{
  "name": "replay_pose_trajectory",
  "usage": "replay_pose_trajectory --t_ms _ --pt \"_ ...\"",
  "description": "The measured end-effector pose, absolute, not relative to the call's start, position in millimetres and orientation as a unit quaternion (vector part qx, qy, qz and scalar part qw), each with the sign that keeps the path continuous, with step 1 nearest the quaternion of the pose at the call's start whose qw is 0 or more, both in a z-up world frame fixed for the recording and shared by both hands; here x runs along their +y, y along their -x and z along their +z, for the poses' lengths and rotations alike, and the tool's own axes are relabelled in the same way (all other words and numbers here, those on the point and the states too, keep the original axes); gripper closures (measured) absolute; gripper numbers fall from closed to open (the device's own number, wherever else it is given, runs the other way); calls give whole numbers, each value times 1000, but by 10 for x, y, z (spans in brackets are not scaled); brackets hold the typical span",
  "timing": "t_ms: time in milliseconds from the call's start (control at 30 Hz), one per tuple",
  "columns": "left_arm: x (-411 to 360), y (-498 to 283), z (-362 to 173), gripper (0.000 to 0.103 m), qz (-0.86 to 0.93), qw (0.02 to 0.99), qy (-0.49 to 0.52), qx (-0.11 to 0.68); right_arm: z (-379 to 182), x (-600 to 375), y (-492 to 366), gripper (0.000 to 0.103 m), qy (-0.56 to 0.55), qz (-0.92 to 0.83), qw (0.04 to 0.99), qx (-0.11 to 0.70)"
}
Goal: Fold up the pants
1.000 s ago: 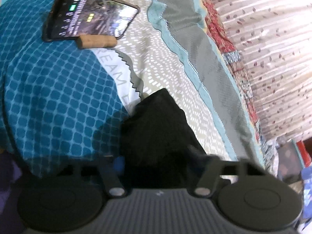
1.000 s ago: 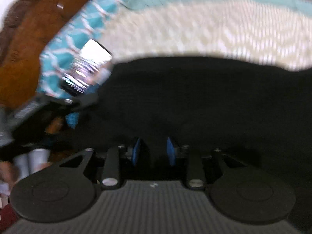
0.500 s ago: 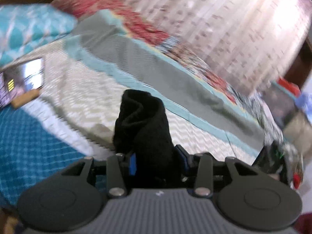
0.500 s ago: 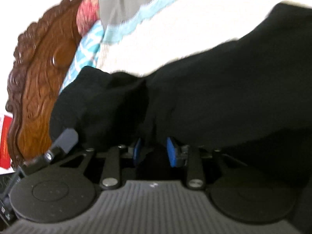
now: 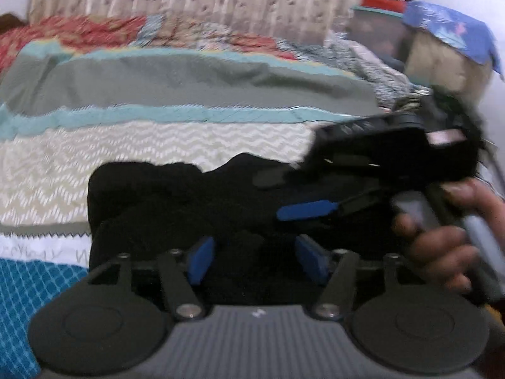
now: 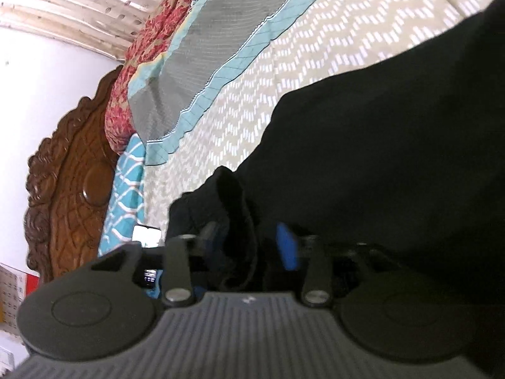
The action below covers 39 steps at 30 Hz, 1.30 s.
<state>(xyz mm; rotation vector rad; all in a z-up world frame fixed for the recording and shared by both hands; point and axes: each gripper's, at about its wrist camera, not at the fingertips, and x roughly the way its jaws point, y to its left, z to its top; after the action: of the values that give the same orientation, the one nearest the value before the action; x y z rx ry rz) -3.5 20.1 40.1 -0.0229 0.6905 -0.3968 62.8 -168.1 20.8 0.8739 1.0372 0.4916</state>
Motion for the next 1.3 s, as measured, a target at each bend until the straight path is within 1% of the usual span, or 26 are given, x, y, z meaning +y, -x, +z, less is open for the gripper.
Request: replay_pose_trajectory --t_ms 67,200,300,367,433,467,500,533,567,767,833,933,1033,1067,1100,1167,1233,1300 --pt "367 125 487 39 -204 922 26 329 200 -1634 -617 27 -402 228 749 474" --pt "911 262 641 29 -182 925 124 308 188 -1597 -680 26 -391 237 742 491" --pt "1392 311 625 30 -124 921 203 308 184 -1469 -842 25 -375 248 738 503" --pt "1633 322 572 31 -88 914 238 315 172 -1319 -864 26 -354 258 740 511" --pt "1777 344 525 32 -63 909 257 321 192 -1150 -888 47 -328 274 740 519" --pt "1800 356 522 32 -59 908 262 321 243 -1068 -867 62 -303 277 751 517" --pt "1805 368 517 32 -58 908 265 320 306 -1004 -840 76 -277 281 766 507" --pt "1786 368 519 32 -59 908 263 319 388 -994 -795 77 -256 292 779 492" --pt "1758 354 515 32 -63 909 259 320 461 -1010 -758 81 -249 298 788 478" --pt "1352 107 568 31 -102 913 230 322 879 -1551 -403 82 -228 280 856 370" --pt "1188 32 584 31 -121 913 219 323 863 -1783 -292 82 -234 256 865 363" --pt "916 -98 557 31 -144 911 197 331 630 -2004 -226 81 -244 213 860 395" --pt "651 -222 473 32 -153 906 172 354 362 -2031 -243 72 -229 165 850 444" --pt "580 -257 442 32 -156 905 163 361 336 -2052 -236 69 -230 161 851 444" --pt "489 -293 387 32 -153 904 143 373 358 -2079 -231 61 -229 160 854 439" --pt "337 -365 242 29 -119 899 90 412 481 -2098 -218 54 -214 152 871 415" --pt "265 -405 75 28 -99 888 64 445 621 -2114 -173 54 -207 146 892 375" --pt "261 -400 -27 25 -88 884 65 455 692 -2097 -121 55 -200 167 900 349"
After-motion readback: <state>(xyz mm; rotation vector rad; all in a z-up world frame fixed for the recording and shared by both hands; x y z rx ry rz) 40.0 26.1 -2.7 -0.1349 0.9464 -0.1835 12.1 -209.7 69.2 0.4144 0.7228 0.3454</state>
